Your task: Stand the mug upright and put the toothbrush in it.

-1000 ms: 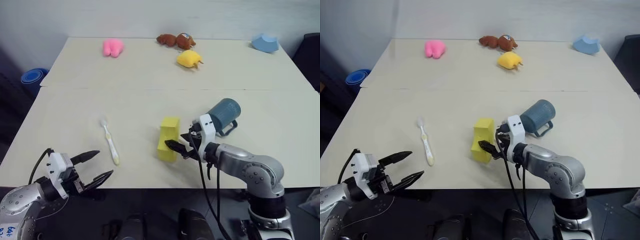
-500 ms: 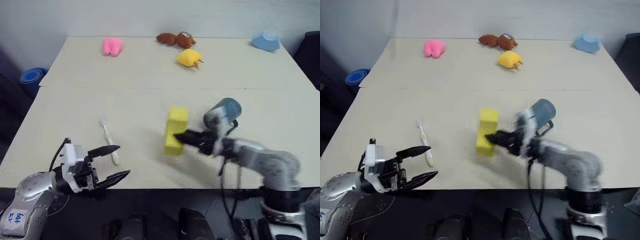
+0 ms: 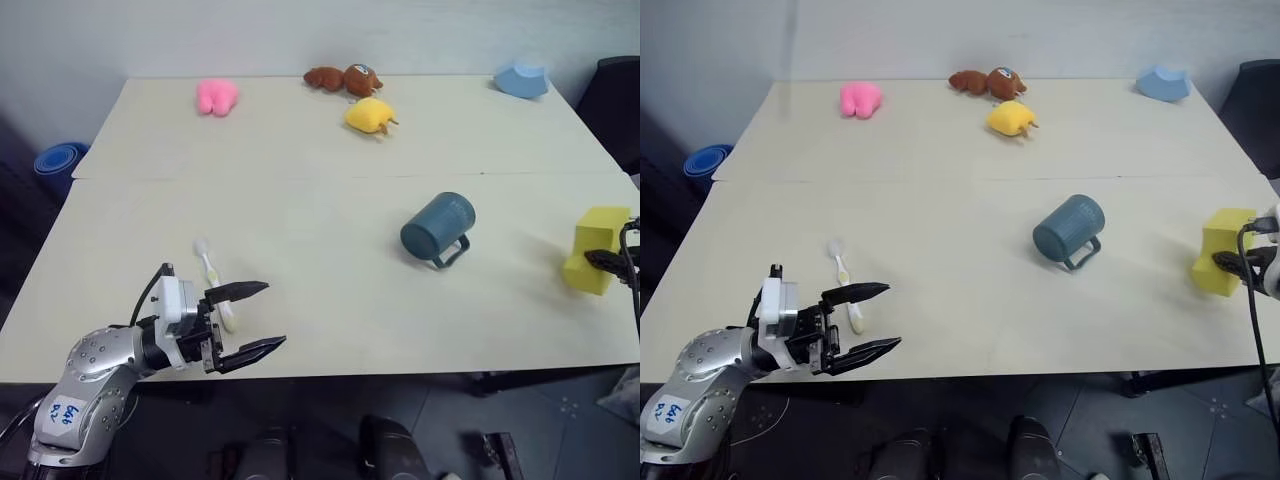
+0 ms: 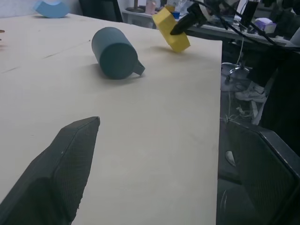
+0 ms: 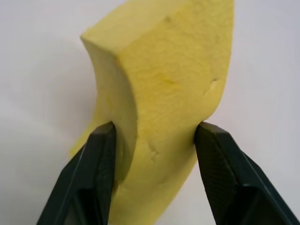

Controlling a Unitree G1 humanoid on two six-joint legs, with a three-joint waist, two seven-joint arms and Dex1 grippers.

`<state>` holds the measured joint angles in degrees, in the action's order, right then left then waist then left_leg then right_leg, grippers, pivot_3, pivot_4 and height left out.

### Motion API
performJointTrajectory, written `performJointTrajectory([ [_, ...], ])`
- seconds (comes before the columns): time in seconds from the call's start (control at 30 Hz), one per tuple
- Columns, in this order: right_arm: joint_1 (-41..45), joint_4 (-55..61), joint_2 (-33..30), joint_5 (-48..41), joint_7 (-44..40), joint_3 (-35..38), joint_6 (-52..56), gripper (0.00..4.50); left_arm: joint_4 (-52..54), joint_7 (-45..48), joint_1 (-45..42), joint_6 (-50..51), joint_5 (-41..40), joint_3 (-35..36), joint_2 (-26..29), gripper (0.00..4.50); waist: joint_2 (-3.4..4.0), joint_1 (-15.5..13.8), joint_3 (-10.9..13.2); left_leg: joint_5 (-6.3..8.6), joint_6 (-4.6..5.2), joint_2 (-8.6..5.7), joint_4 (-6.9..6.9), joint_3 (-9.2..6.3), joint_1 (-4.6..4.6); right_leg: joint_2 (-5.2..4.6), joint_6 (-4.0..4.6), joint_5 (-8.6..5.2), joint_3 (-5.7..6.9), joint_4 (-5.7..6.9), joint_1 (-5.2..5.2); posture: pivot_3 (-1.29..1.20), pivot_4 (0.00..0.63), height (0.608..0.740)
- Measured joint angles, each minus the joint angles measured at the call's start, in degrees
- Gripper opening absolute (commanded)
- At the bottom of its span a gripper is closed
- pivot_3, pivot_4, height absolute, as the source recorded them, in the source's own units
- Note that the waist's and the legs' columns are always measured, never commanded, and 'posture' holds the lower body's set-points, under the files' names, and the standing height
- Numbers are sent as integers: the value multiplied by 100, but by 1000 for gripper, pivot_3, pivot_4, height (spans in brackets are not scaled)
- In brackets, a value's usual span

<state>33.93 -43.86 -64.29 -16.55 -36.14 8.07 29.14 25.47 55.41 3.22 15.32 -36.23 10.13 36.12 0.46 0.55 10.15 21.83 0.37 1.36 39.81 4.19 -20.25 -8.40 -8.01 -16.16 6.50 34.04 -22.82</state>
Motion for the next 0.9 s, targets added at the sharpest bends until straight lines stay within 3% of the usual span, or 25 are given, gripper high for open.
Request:
performJointTrajectory([
  [0.13,541,-982,2,524,-128,-173,-689,4391,-133,-4,13,-20,42,2,0,4500,0,-74,0,0,0,-1,17,-15,-11,-1,-2,1,8,-9,8,0,150,740],
  [0.4,906,-444,-724,747,-1530,-296,-382,4454,-241,-5,-43,-64,69,0,-4,4500,80,-46,39,2,-3,5,15,-17,-12,2,-4,2,13,-5,5,0,150,740],
  [0.47,975,141,-802,555,-1695,-119,349,4454,-391,12,-56,-78,72,0,-4,4500,81,-35,39,3,-5,8,16,-15,-11,4,-4,2,12,-6,5,0,150,740],
  [0.57,736,1579,-795,-71,-1757,184,2294,4454,-466,26,-107,-105,92,-6,-7,4500,80,-47,39,6,-11,19,19,-22,-11,10,-2,3,15,-2,5,0,150,740],
  [0.67,199,2948,-473,-662,-1702,85,4084,4454,-577,27,-153,-120,124,-15,-15,4500,71,-59,36,10,-16,21,26,-36,-15,11,-1,3,22,6,5,0,150,740],
  [0.73,-51,3590,166,-822,-1316,132,4859,4454,-583,15,-154,-120,153,-37,-26,4500,70,-80,36,10,-16,16,27,-38,-21,10,-1,3,21,1,4,0,150,740],
  [0.83,-24,3825,1170,-819,-609,340,5475,4454,-550,16,-176,-98,101,-61,-84,4500,74,-101,38,9,-16,11,29,-33,-25,9,-2,3,18,4,-2,0,150,740],
  [0.9,178,3878,1494,-744,-171,609,5651,4454,-524,35,-163,-59,16,-43,-88,4500,75,-110,38,9,-16,10,29,-32,-26,9,-2,3,18,5,-4,0,150,740],
])
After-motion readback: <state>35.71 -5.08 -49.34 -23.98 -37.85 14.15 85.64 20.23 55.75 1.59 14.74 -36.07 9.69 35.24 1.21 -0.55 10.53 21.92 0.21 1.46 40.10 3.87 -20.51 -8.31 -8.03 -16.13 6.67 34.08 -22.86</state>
